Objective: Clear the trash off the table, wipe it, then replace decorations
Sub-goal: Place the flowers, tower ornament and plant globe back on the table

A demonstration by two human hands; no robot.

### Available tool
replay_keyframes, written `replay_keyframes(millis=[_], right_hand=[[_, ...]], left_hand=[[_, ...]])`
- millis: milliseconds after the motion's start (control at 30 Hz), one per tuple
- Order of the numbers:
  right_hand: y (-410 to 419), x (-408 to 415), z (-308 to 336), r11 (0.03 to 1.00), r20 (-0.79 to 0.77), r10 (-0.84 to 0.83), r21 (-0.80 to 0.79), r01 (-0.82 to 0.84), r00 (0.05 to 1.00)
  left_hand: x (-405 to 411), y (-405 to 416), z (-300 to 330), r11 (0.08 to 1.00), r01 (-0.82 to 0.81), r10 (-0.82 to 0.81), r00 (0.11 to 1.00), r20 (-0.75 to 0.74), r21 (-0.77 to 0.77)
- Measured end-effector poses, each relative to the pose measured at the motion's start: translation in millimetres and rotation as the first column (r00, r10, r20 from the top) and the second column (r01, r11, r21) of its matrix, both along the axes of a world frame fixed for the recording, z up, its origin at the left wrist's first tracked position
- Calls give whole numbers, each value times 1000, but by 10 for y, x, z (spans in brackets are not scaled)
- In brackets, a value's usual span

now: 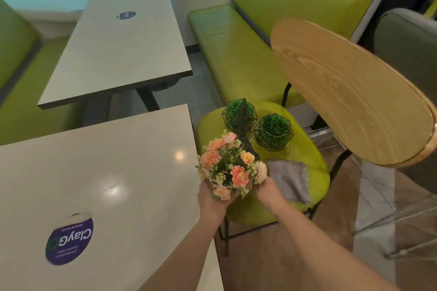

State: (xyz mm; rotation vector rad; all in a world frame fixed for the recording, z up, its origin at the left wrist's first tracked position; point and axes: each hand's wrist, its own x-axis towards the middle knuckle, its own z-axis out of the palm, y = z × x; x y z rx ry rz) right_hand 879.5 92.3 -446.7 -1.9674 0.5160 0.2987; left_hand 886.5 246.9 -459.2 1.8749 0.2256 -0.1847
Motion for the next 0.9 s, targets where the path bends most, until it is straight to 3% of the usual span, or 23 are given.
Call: replay_keyframes(millis=[200, 300, 600, 767, 900], right_hand=[[176, -163, 29, 990, 3, -100, 100, 99, 995], [357, -229, 142, 980, -10, -113, 165, 113, 994], [1457, -377, 320, 919, 62, 13, 392, -37, 998], [2276, -479, 401, 855, 33, 194, 484, -186, 980], [2927, -564, 461, 803, 31, 220, 562, -199, 975]], left_hand=[[-120, 177, 80, 975, 79, -76, 997, 19, -209], [-167, 379, 161, 965, 115, -103, 993, 64, -237], [-452, 1588, 501, 972, 46, -22, 994, 103, -231], [-606, 2486, 562, 965, -80, 83, 997, 1, -250], [-689, 3126, 511, 968, -106, 100, 994, -37, -228]])
